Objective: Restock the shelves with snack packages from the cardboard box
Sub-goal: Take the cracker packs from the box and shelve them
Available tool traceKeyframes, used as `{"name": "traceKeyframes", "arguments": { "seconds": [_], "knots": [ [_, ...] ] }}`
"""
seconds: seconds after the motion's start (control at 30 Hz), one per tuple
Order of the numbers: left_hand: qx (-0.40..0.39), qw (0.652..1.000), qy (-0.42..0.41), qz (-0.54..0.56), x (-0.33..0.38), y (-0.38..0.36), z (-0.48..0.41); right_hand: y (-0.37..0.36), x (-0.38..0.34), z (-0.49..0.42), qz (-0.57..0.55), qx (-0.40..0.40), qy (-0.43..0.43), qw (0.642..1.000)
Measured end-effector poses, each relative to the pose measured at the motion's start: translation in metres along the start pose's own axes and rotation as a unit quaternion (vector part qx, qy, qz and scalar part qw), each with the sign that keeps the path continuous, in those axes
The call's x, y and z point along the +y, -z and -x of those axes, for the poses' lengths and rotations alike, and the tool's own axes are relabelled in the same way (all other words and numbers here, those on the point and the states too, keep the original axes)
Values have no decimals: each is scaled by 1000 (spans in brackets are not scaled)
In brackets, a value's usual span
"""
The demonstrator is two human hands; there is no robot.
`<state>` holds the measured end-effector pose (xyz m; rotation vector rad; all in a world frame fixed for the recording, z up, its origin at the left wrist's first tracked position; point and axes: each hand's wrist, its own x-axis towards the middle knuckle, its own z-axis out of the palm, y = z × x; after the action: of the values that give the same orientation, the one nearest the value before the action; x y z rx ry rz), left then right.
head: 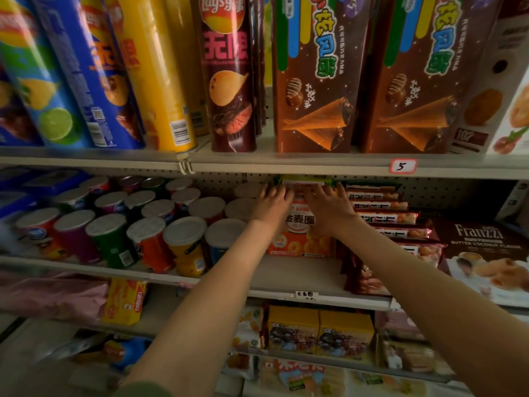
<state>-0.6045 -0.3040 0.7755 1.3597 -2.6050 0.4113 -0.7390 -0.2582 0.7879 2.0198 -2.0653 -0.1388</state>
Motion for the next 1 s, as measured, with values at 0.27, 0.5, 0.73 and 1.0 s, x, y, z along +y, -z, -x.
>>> {"name": "traceKeyframes", "arguments": {
  "seconds": [0.27,0.5,0.73,1.0],
  "knots": [
    [71,992,49,96,3,0,38,1,-29,36,-42,133,4,990],
    [264,941,84,193,-2,0,121,2,-87,88,-169,331,58,927],
    [288,891,208,282,-23,-17,223,-15,-158,131,-332,304,246,858],
    [63,781,435,444,-82,-85,285,-91,-262,112,-521,-90,185,828]
  ]
}}
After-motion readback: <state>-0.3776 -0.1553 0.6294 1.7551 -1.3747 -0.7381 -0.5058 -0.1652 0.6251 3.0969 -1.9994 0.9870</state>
